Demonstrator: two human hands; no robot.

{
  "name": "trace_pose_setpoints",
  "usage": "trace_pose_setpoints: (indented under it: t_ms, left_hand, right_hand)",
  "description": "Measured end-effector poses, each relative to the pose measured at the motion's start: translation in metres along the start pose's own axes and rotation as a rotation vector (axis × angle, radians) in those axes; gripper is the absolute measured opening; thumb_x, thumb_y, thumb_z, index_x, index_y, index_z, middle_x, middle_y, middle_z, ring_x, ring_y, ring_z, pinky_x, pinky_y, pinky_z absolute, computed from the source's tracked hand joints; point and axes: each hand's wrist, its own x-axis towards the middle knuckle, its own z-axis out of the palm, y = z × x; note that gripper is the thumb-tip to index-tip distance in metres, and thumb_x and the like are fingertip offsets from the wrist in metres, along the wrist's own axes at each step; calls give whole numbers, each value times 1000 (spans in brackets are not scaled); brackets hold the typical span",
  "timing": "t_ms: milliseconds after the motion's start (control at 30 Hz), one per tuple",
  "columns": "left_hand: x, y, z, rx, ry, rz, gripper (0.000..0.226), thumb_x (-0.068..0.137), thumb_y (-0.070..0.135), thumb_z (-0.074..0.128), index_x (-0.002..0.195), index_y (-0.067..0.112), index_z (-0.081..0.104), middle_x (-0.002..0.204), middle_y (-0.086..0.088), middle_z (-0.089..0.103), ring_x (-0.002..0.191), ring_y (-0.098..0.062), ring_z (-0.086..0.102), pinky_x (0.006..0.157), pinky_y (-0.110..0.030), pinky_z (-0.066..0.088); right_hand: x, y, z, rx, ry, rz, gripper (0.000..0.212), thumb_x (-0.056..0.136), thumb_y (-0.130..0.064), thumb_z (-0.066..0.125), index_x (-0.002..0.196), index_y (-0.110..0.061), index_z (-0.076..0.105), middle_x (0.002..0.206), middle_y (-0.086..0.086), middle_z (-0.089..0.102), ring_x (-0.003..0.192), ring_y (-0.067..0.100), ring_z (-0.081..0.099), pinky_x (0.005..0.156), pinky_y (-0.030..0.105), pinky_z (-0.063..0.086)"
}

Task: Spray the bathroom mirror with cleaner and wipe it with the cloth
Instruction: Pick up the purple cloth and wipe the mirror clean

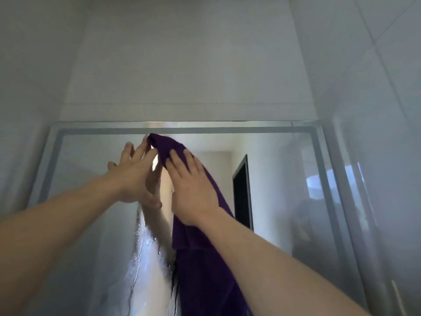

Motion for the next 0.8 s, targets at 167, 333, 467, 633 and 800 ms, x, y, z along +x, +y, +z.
trace_pose_setpoints:
  t_ms: [167,333,467,633,800]
  left_hand:
    - [1,-1,-4,21,-20,9,157,48,65,93,158,35,-14,166,9,-30,155,-34,-19,116,-70,26]
    - [-1,-3,-1,-12,27,18,155,46,66,93,158,43,-10,167,13,-24,156,-32,-16,116,-71,23]
    - [-1,-1,-2,-24,26,12,156,42,65,95,159,42,-7,167,14,-22,156,-32,-15,114,-73,23]
    - [2,-1,3,-58,43,3,157,41,59,97,159,42,-4,167,15,-22,156,-31,-16,115,-76,19]
    - [4,-3,7,-71,58,11,157,41,59,97,159,43,-4,167,15,-22,156,-31,-16,115,-75,19]
  right_hand:
    - [-47,5,13,62,-3,-57,76,91,-16,52,161,-13,22,172,4,8,159,29,-3,129,42,-1]
    - [-106,77,-1,58,81,-32,68,81,-20,38,146,-8,52,161,8,40,153,31,29,124,47,28]
    - [-152,145,-20,126,159,331,71,85,-19,32,156,-12,39,168,-1,24,158,20,11,127,48,21]
    - [-138,183,-43,116,205,576,75,90,1,44,161,-16,24,172,-3,9,159,19,0,128,41,14]
    - [-59,188,-54,76,256,622,70,92,-6,43,159,-5,23,170,13,11,157,36,3,129,45,7]
